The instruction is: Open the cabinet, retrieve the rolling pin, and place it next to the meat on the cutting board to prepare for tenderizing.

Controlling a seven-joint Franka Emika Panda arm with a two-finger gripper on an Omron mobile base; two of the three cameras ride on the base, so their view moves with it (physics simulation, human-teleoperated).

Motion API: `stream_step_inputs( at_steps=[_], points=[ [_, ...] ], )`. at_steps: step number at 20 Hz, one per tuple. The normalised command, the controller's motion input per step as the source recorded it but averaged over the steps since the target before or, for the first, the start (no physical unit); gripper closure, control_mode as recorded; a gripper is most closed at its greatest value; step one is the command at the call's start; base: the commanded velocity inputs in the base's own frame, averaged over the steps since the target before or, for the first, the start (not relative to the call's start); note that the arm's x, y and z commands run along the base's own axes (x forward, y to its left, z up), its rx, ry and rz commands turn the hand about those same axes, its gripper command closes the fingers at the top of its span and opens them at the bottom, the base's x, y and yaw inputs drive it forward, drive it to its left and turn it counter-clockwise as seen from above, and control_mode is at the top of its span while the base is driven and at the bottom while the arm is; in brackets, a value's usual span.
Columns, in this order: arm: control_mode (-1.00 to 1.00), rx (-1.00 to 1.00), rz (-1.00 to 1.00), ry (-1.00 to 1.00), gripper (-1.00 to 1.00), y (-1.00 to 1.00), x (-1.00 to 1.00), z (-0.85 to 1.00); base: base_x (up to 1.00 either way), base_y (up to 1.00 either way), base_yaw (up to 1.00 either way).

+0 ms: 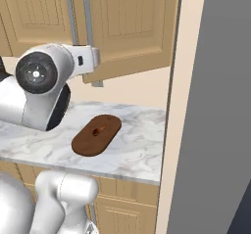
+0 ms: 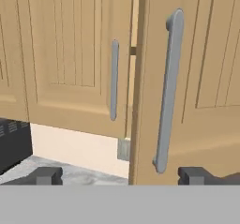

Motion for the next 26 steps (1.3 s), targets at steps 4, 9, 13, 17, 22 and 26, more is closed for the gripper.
stream_step_inputs(
  at_steps=[4,9,13,17,22,26],
  points=[
    [-1.00,-0.23,-0.18,-0.07,-1.00,0.47,-0.61,0.01,0.00,0.00,0.00],
    [-1.00,-0.23,-0.23,0.00,-1.00,0.71,-0.02,-0.02,0.00,0.00,0.00],
    [-1.00,-0.23,-0.16,0.00,-1.00,0.80,0.21,-0.11,0.00,0.00,0.00],
    [-1.00,-0.18,-0.13,0.00,-1.00,0.50,0.30,-0.24,0.00,0.00,0.00],
    [-1.00,-0.16,-0.16,0.03,-1.00,0.04,0.63,-0.28,0.00,0.00,0.00],
    [-1.00,-0.15,-0.18,0.04,-1.00,-0.04,0.72,-0.23,0.00,0.00,0.00]
  ],
)
